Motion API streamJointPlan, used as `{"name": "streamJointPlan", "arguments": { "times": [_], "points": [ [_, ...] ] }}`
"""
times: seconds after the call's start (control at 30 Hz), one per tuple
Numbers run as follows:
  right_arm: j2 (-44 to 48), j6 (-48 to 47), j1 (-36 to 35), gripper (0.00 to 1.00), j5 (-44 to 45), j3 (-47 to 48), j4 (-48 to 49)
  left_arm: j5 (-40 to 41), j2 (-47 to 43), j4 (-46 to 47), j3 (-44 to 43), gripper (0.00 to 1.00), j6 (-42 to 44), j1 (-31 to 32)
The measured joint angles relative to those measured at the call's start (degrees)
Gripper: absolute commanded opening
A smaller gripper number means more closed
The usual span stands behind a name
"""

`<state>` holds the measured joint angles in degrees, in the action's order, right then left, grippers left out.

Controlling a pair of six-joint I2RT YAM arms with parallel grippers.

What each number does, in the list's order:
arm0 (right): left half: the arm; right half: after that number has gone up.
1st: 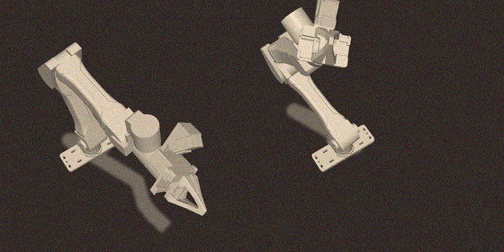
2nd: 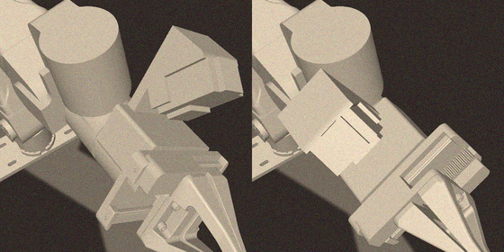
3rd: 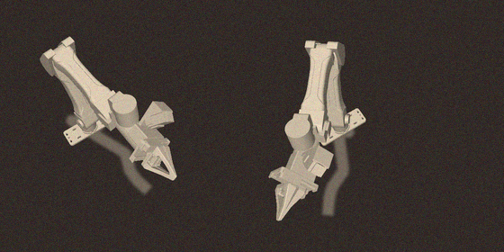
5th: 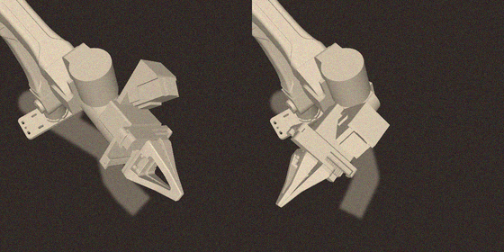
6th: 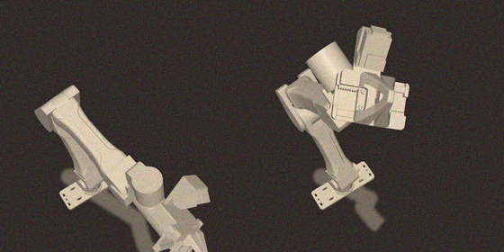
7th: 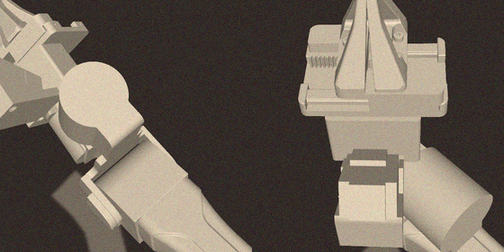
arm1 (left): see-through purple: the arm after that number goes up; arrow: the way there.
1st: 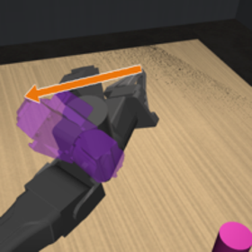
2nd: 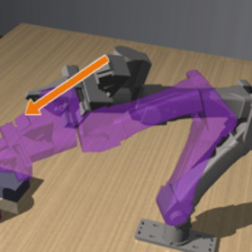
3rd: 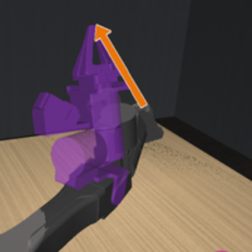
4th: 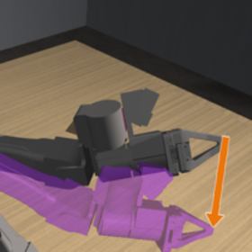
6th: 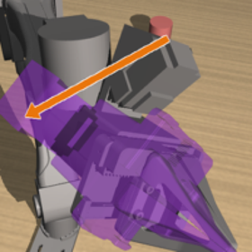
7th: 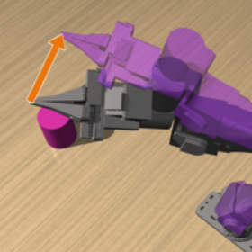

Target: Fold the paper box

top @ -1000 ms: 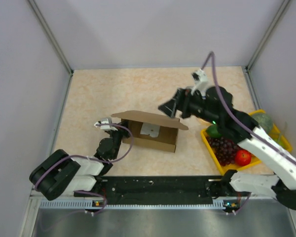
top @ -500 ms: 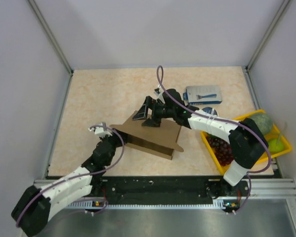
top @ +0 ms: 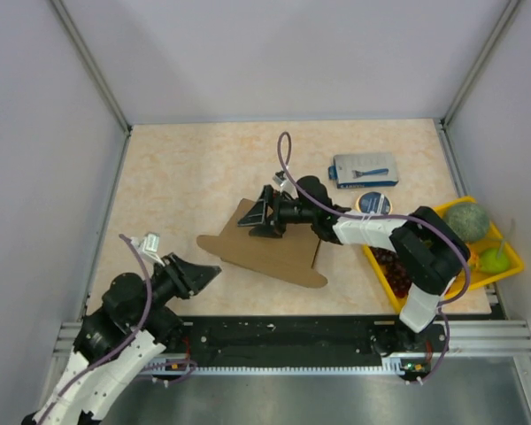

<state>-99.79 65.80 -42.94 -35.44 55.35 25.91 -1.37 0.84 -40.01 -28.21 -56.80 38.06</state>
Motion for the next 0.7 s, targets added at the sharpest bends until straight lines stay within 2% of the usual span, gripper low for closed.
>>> {"name": "streamJointPlan", "arguments": {
  "times": [0.07, 0.13, 0.17, 0.3, 0.33, 0.43, 0.5, 0.57, 0.67, 0.7],
  "points": [
    [-0.46, -0.44, 0.02, 0.77, -0.61, -1.22, 2.23, -2.82, 1.86, -2.6, -6.03, 0.43, 1.05, 0.04],
    [-0.46, -1.29, 0.11, 0.75, -1.55, -3.39, 4.92, -4.04, 7.93, -2.67, -12.07, 0.38, 3.65, 0.09],
    [-0.46, -1.81, 0.11, 0.75, -1.95, -4.15, 5.6, -4.17, 12.48, -1.81, -14.69, 0.36, 5.6, 0.11],
    [0.26, -6.25, 0.11, 0.76, -2.43, -9.75, 4.07, -4.28, 35.21, 6.8, -20.22, 0.16, 13.22, -0.83],
    [1.14, -7.19, 0.11, 0.76, -2.45, -11.15, 2.75, -5.77, 40.94, 9.18, -20.61, 0.15, 15.04, -2.12],
    [7.21, -11.56, 0.13, 0.78, -1.81, -13.0, -2.95, -11.56, 57.99, 15.8, -20.41, 0.12, 19.08, -8.09],
    [12.24, -14.84, 0.39, 0.79, -1.22, -14.16, -7.56, -13.68, 65.2, 19.43, -18.18, 0.11, 20.72, -10.73],
    [17.92, -17.53, 0.9, 0.77, 0.44, -15.45, -12.81, -15.65, 67.76, 23.63, -13.84, 0.11, 21.44, -11.65],
    [27.04, -19.8, 3.32, 0.66, 1.4, -19.98, -16.37, -18.4, 70.58, 30.6, -6.29, 0.1, 21.16, -12.09],
    [29.4, -20.28, 4.26, 0.67, 1.73, -21.62, -16.96, -20.41, 71.34, 33.83, -5.14, 0.1, 20.74, -12.55]
  ]
}}
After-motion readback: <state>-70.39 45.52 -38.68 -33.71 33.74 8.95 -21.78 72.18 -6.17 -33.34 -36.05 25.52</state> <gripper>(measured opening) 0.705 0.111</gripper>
